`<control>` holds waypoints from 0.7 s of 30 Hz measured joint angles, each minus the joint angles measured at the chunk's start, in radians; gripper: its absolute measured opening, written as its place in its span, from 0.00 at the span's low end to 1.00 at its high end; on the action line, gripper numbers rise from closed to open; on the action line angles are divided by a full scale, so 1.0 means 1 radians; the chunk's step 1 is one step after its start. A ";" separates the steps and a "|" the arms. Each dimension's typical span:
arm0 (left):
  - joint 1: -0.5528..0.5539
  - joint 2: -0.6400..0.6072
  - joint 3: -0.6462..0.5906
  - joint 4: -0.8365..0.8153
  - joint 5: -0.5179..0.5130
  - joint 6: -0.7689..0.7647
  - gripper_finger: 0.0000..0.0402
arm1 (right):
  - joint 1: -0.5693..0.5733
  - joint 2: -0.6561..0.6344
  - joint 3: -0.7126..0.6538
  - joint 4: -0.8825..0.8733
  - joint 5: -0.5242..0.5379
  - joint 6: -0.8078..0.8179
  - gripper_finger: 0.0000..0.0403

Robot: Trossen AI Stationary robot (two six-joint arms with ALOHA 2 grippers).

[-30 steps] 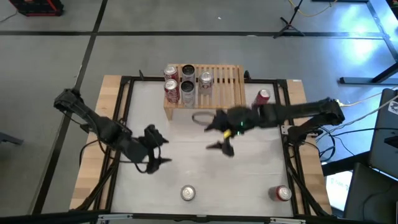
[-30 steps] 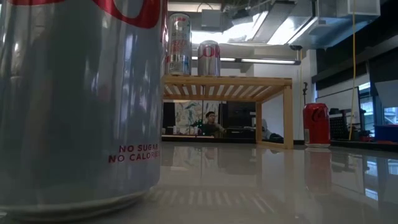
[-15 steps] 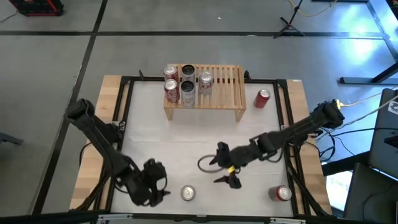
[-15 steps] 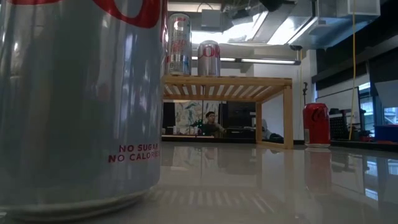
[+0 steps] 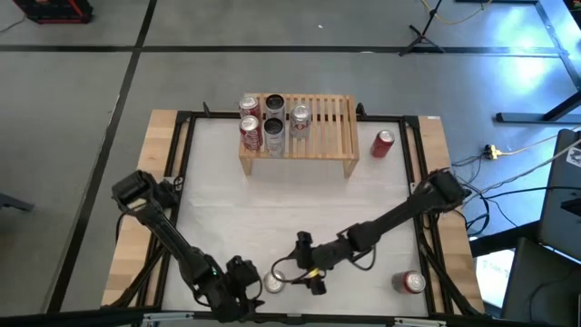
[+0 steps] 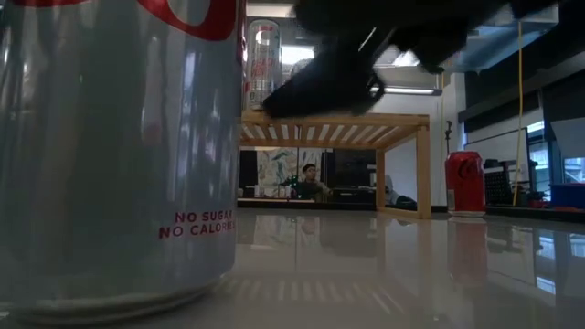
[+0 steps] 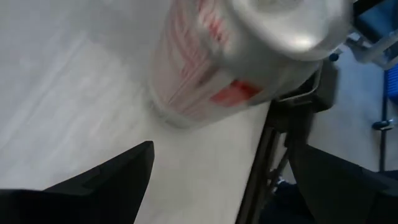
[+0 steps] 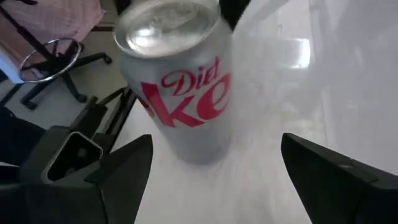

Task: Place canned beverage on shelf
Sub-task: Put the white soda can on the shelf aligned with the other white soda can

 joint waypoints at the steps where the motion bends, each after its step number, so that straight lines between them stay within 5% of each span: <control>1: 0.003 0.014 0.000 0.011 0.001 -0.001 0.90 | 0.000 0.027 0.000 0.038 -0.006 -0.004 0.85; 10: 0.036 0.055 0.000 -0.050 -0.004 -0.082 0.89 | 0.001 0.165 0.032 0.217 -0.012 -0.019 0.85; 21: 0.040 0.054 0.000 -0.154 -0.007 -0.184 0.88 | 0.003 0.173 0.065 0.270 0.007 -0.058 0.85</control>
